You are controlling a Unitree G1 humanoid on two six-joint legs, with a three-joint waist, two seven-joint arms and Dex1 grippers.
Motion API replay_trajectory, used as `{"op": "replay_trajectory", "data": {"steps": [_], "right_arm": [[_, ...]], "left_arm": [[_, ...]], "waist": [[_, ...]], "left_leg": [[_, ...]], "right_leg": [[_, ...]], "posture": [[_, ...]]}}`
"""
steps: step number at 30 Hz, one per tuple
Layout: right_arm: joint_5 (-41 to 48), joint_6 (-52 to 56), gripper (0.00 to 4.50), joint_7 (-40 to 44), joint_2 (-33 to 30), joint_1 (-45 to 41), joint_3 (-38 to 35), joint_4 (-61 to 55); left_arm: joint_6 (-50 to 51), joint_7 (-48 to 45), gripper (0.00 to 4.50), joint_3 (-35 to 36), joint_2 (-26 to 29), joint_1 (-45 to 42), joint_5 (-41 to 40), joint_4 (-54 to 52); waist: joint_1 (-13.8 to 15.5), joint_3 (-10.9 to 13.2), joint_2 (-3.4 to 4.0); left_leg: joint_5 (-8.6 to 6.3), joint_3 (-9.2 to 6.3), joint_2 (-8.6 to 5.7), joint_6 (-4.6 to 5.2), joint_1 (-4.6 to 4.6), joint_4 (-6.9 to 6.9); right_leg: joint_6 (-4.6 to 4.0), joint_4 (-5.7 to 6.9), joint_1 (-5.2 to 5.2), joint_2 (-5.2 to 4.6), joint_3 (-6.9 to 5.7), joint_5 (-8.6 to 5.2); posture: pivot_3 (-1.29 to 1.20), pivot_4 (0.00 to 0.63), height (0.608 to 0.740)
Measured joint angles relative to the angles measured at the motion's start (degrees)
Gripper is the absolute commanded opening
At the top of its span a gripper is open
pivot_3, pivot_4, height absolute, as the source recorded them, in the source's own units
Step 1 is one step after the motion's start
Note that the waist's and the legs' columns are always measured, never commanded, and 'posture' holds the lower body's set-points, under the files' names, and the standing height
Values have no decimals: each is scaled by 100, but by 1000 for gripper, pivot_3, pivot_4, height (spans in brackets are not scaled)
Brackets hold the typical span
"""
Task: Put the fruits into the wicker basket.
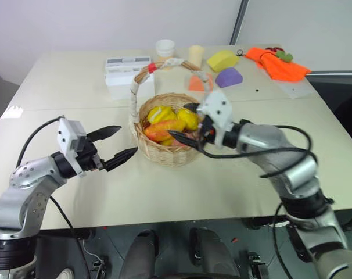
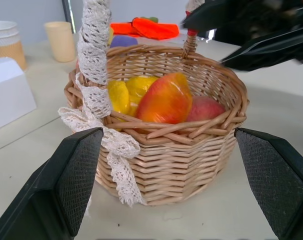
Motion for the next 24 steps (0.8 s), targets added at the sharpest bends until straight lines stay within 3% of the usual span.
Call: {"op": "replay_trajectory", "data": {"steps": [5,11,14,20,21,24], "right_arm": [[409,100,4470,56,-123,536,-818,61],[-367,-291,4470,-783,687,-261,-442,1310],[-685,-535,3648,-1095,1075,-560,-340,2021],[-637,-629,387,-1212,1348,-610,-539,2191],[-651,-628,53,-1239,1338,-607,-578,2178],[-611,-628,53,-1405,1311,-539,-900,2034]], "left_arm": [[9,6,4500,-39,-99,-51,-94,-8],[8,8,4500,-195,-209,-343,-116,36],[11,42,4500,-210,-261,-431,-157,39],[19,112,4500,-112,-232,-319,-322,2],[19,116,4500,-112,-232,-297,-326,0],[18,157,4500,-115,-240,-284,-328,-11]], "waist": [[-59,0,0],[-52,0,0],[-39,0,1],[-27,1,2],[-27,1,2],[-11,2,4]], "left_leg": [[0,26,8,0,39,-5],[0,25,55,0,41,-2],[0,25,68,1,40,-8],[-3,25,80,6,36,-10],[-3,25,80,6,36,-9],[-3,25,82,6,35,-6]], "right_leg": [[-23,9,15,13,13,-4],[-38,9,15,71,21,5],[-26,9,8,85,24,14],[-23,8,2,94,23,16],[-26,9,2,95,23,16],[-48,8,2,97,23,11]], "posture": [[0,150,740],[0,150,740],[0,150,740],[0,150,740],[0,150,740],[0,150,740]]}}
